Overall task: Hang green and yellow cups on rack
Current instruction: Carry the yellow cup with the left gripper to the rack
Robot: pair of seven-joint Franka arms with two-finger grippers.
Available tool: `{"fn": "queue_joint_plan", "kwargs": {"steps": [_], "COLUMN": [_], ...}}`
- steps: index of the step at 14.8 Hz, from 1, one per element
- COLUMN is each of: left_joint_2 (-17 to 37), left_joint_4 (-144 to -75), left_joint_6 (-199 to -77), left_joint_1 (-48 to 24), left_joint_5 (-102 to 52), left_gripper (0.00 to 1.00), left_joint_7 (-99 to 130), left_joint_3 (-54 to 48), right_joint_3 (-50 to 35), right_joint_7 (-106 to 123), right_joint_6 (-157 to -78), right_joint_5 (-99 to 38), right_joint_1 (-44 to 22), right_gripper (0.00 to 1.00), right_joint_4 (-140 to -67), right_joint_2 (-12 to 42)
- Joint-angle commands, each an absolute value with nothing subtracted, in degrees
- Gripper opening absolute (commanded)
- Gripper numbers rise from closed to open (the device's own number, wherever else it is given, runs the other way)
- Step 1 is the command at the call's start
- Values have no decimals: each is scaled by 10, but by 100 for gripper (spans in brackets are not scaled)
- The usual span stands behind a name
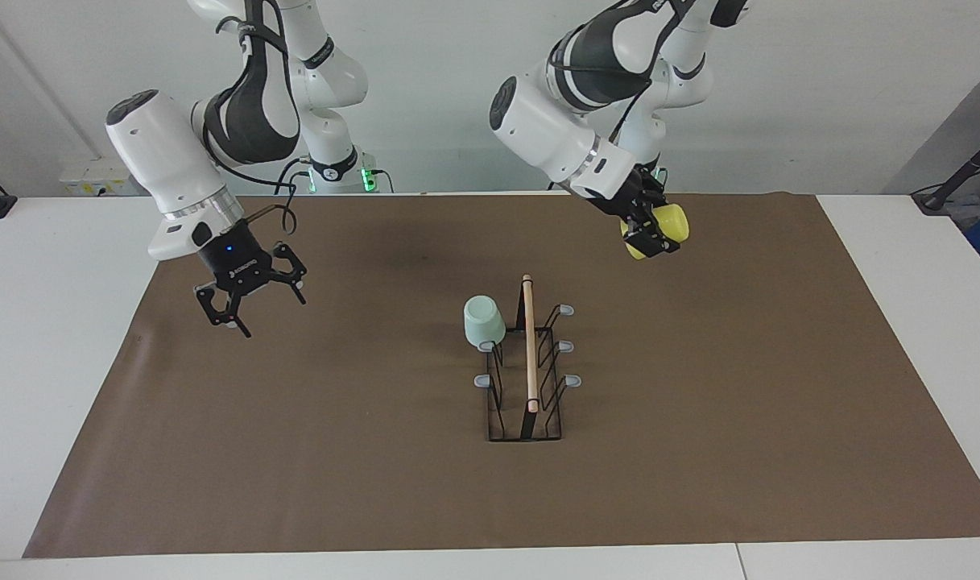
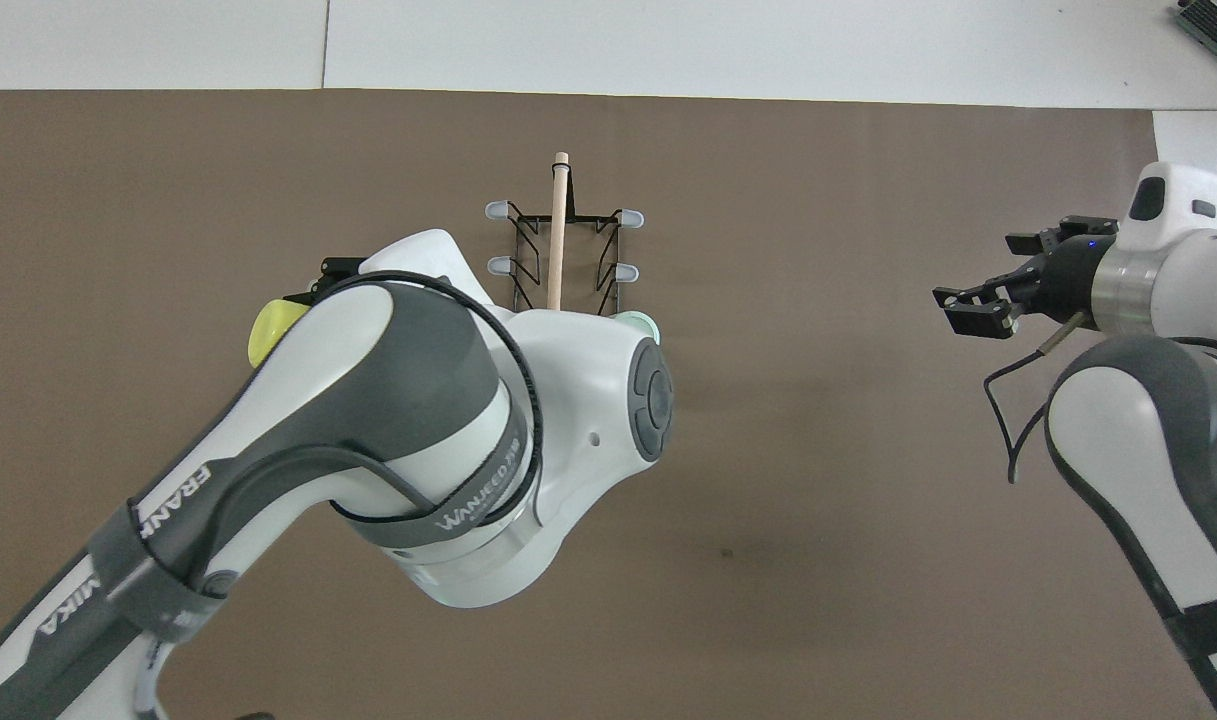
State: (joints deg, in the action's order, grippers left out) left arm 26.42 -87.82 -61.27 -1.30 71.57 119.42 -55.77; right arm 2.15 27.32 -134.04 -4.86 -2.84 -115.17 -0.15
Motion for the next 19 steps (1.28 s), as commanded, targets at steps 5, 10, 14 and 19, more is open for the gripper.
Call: {"fn": "queue_joint_plan", "kwargs": {"steps": [5,10,14,19], "left_joint_2": [407,471,474,478], "left_joint_4": [-784,-780,-786,-788], "left_joint_6": [-542,-521,-523,-538], "left_joint_1": [-104,-126,-118,-125], "left_joint_5": [810,859,863,861], "left_gripper": [0,0,0,0], "left_joint_7": [1270,1331,1332,1351], "left_joint_3": [-563,-563,-563,-564], "right_joint_3": [24,26,31,37], "right_joint_7": [42,-51,-84,-79], "right_joint_6": [-1119,-948,-884,-844], "right_joint_5": [18,7,0,-1], "right_joint_1": [-19,2,11,8], "right_gripper": [100,100,100,100], "right_joint_4": [-1027,-969,-967,-926], "right_joint_2": [0,-35,-55,-40]}}
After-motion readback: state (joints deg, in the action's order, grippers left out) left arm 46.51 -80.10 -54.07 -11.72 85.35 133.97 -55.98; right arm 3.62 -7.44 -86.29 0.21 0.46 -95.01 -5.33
